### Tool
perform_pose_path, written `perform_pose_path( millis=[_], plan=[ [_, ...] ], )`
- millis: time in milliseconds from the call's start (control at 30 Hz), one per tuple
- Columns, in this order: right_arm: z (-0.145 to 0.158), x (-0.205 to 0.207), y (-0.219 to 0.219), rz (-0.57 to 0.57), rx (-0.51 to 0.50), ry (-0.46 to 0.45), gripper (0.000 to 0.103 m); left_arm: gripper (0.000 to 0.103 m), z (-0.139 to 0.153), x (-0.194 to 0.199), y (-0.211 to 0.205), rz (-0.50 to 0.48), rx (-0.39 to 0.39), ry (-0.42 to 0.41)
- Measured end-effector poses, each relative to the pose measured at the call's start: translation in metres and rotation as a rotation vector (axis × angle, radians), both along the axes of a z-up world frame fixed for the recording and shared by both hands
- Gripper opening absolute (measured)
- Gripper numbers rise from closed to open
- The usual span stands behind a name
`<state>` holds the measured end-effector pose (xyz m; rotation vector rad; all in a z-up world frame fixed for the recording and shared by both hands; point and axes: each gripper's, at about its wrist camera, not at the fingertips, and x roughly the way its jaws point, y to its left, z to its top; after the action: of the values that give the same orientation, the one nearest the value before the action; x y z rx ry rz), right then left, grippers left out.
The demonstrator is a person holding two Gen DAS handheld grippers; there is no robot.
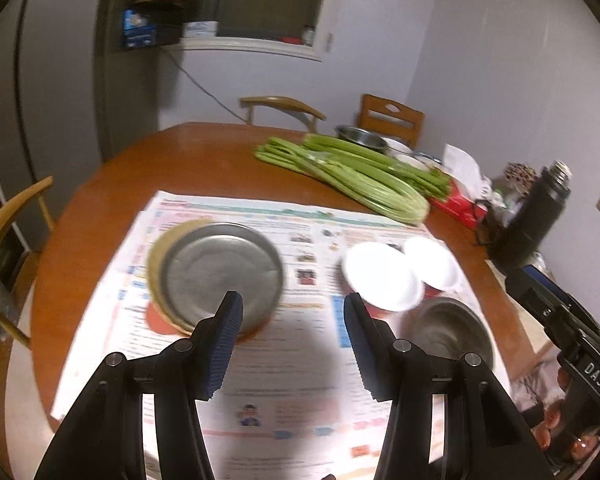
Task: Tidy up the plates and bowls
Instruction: 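Move the left gripper to the steel bowl rim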
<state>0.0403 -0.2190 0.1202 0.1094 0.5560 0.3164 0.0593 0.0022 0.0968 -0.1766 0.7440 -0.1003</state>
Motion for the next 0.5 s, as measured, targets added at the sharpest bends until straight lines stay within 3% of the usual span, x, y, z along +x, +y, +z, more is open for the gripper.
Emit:
perform_pose_path(
  millis=[300,500],
  plan=[
    [-0.012,-0.005,-0.050,-0.063,-0.012,0.025,0.069,0.054,-0.015,0.014,-0.060,-0.092,0.038,0.068],
    [-0.027,0.002,-0.078,-0.083,-0.063,0.122,0.069,0.054,-0.028,0.029,-0.101,-0.155,0.047,0.120]
  ],
)
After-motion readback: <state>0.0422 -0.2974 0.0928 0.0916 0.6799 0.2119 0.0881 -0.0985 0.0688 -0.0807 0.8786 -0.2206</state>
